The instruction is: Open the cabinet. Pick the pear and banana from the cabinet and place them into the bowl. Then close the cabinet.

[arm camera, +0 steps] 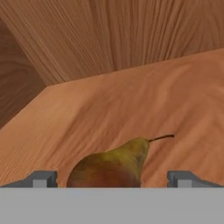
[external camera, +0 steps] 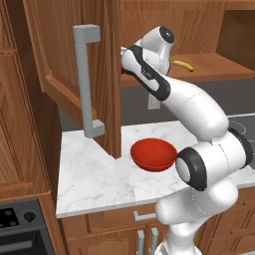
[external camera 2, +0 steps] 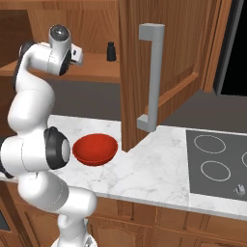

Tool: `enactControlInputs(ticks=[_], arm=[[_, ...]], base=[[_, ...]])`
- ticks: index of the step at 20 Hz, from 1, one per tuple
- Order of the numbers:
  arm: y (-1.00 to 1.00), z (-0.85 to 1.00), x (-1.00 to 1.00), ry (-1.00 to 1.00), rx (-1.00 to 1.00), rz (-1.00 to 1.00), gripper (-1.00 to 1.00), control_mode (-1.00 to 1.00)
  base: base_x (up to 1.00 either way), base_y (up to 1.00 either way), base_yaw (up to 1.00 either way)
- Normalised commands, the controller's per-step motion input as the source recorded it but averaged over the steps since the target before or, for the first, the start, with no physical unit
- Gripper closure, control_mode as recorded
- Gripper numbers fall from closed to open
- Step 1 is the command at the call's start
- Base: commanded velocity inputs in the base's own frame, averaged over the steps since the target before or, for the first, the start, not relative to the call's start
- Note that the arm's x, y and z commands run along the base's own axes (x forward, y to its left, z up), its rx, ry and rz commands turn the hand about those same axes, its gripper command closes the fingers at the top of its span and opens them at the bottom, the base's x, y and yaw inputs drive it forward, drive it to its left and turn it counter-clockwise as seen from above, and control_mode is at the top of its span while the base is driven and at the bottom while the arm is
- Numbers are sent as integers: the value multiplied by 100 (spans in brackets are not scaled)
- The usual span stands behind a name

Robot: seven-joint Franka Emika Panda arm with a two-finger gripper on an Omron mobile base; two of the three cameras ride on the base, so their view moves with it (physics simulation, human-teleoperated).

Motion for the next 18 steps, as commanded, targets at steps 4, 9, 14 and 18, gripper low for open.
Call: enactControlInputs(ticks=[4,9,14,18], arm=[[1,-18,18,0,0,0,-100,-100],[9,-16,14,0,-1,0,-100,-100],[10,-4,4,1,0,0,100,-100],[0,0,-1,0,0,0,100,-100]], base=[[0,0,0],[0,0,0],[0,0,0],[0,0,0]])
